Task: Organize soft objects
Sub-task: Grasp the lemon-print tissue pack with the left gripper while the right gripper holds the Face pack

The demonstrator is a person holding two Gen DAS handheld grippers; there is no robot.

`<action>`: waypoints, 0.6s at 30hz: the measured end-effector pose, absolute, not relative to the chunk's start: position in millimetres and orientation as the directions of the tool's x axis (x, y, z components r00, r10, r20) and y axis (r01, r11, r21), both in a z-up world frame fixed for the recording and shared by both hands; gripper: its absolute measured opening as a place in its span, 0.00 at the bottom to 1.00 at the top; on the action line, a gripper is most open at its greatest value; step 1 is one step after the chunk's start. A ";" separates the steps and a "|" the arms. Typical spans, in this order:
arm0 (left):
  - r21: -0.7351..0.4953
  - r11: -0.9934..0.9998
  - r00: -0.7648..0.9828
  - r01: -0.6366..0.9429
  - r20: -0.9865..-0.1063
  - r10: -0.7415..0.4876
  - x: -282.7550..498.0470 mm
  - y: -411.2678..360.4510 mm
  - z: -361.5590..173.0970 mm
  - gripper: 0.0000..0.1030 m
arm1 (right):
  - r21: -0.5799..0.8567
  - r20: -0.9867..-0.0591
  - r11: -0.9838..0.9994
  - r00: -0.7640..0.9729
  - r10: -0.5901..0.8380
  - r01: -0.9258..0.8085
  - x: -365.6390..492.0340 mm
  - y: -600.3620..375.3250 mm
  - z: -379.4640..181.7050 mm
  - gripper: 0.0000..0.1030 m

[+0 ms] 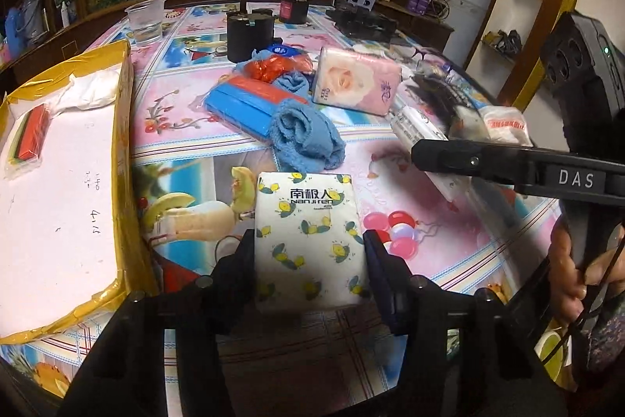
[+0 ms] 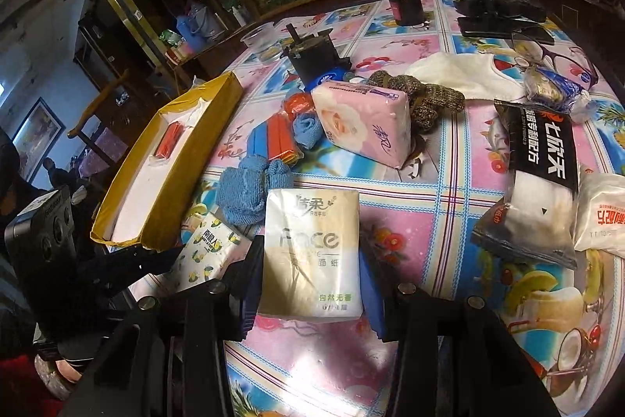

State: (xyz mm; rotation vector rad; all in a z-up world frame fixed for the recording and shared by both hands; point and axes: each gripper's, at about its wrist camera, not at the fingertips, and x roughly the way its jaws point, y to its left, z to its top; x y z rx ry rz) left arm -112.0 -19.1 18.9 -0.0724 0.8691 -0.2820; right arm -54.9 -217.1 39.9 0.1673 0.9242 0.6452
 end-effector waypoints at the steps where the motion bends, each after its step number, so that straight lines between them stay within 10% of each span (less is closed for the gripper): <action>1: -0.185 0.959 0.618 0.215 -0.734 -0.280 -112.7 -17.4 21.6 0.51 | 0.401 -0.684 0.800 0.436 0.586 -0.447 -54.6 -216.3 42.3 0.47; 18: -0.225 0.973 0.766 0.050 -0.616 -0.182 -112.4 70.6 69.6 0.51 | 0.367 -0.650 0.741 0.415 0.637 -0.563 -42.5 -135.9 73.4 0.47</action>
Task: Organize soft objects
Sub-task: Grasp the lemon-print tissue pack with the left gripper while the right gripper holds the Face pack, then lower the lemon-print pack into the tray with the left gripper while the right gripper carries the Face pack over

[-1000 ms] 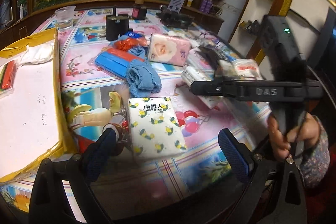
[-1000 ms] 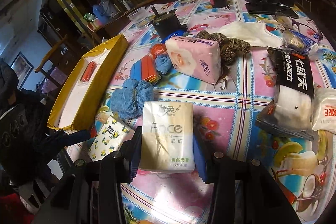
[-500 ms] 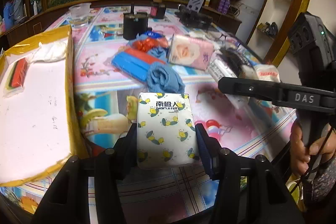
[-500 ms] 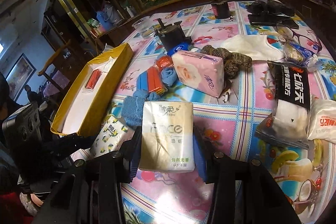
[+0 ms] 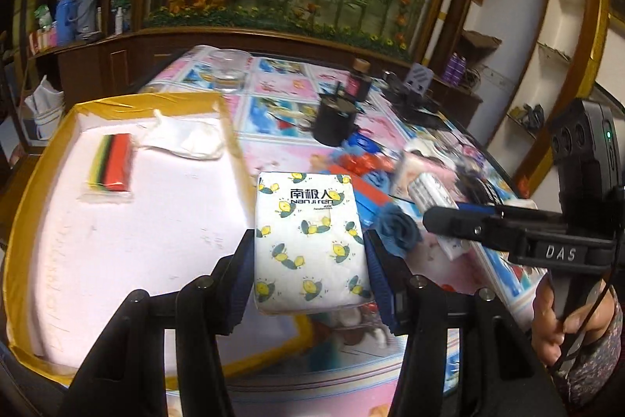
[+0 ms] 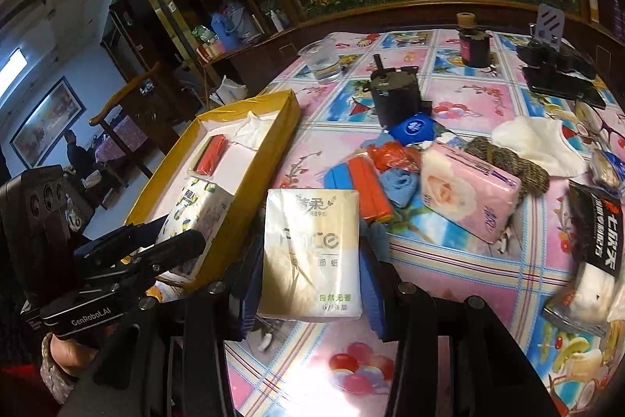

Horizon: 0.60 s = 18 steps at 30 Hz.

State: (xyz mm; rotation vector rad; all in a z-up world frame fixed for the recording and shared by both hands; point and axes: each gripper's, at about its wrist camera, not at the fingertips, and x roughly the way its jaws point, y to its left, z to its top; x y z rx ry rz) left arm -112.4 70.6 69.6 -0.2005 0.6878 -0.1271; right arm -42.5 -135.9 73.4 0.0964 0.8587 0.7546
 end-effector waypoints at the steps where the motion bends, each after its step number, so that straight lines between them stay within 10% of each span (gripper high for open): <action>1: -0.228 0.973 0.770 0.035 -0.614 -0.171 -112.5 77.3 70.8 0.51 | 0.364 -0.653 0.736 0.408 0.639 -0.571 -41.4 -128.4 73.5 0.47; 18: -0.225 0.954 0.797 -0.198 -0.604 0.023 -113.1 174.1 73.0 0.51 | 0.384 -0.657 0.660 0.311 0.686 -0.646 -4.5 12.7 71.4 0.47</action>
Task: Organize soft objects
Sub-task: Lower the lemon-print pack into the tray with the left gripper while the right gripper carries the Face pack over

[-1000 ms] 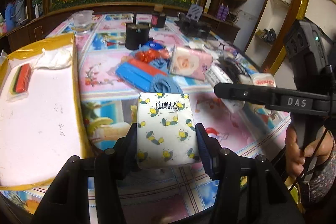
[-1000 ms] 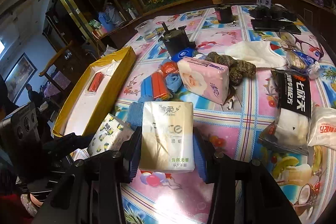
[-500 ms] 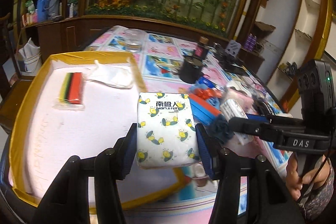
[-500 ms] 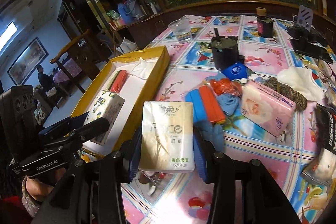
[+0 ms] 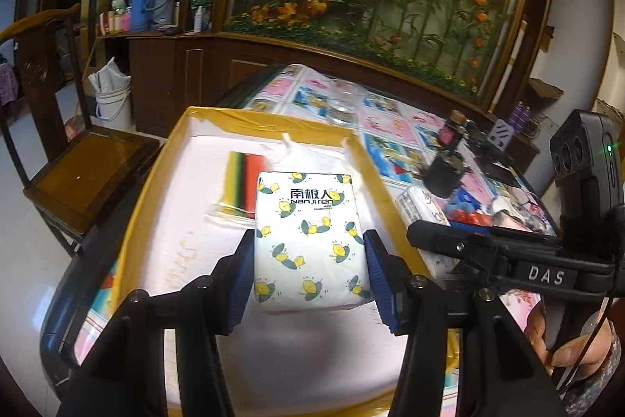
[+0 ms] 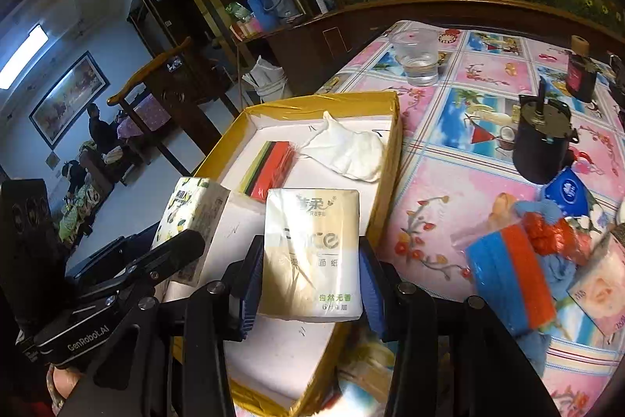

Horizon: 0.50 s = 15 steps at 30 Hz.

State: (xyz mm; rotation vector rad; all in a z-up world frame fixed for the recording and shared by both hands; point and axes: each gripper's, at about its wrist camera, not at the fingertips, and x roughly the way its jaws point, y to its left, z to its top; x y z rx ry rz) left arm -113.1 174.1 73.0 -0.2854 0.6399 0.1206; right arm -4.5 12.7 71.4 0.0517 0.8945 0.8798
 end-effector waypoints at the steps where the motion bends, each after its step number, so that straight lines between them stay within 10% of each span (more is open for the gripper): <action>1: -0.219 0.953 0.791 -0.210 -0.611 0.034 -111.9 178.7 70.4 0.51 | 0.387 -0.659 0.660 0.307 0.686 -0.644 -0.7 21.2 69.8 0.47; 15: -0.190 0.933 0.720 -0.305 -0.687 0.095 -100.5 206.5 43.9 0.51 | 0.362 -0.715 0.664 0.262 0.648 -0.654 20.1 79.2 42.5 0.47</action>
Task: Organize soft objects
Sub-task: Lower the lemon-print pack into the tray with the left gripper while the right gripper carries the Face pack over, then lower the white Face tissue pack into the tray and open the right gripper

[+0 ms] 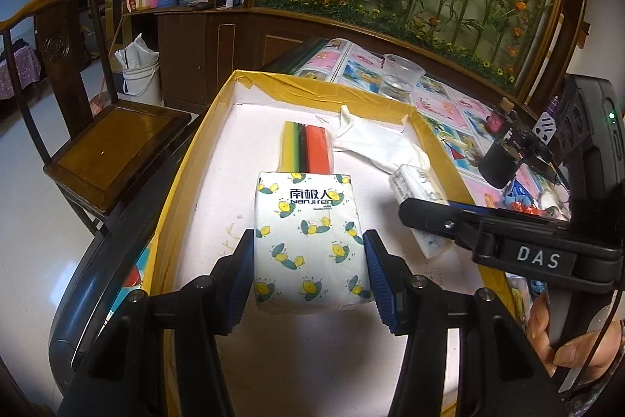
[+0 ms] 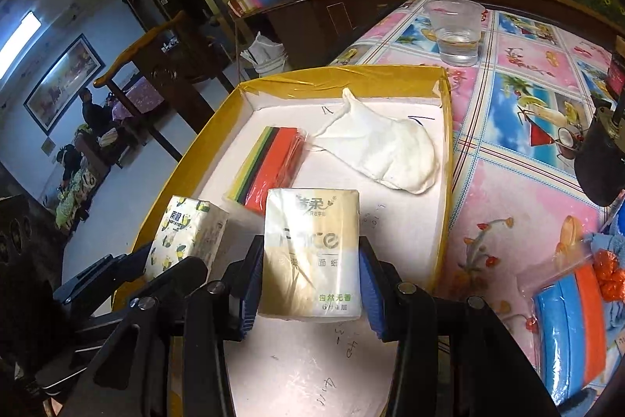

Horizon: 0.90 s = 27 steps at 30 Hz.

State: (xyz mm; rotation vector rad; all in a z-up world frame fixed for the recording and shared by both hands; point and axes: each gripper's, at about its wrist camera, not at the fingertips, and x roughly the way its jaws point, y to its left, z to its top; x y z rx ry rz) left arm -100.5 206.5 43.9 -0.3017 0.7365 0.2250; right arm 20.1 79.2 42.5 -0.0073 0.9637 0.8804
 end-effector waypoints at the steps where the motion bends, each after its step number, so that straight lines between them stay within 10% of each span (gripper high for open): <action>1: -0.190 0.933 0.718 -0.307 -0.690 0.096 -100.7 206.8 43.3 0.51 | 0.350 -0.718 0.668 0.270 0.641 -0.656 20.0 79.0 42.1 0.47; 27: -0.050 0.939 0.687 -0.340 -0.695 0.212 -99.1 198.5 39.0 0.51 | 0.284 -0.732 0.672 0.298 0.613 -0.684 8.4 81.8 42.5 0.49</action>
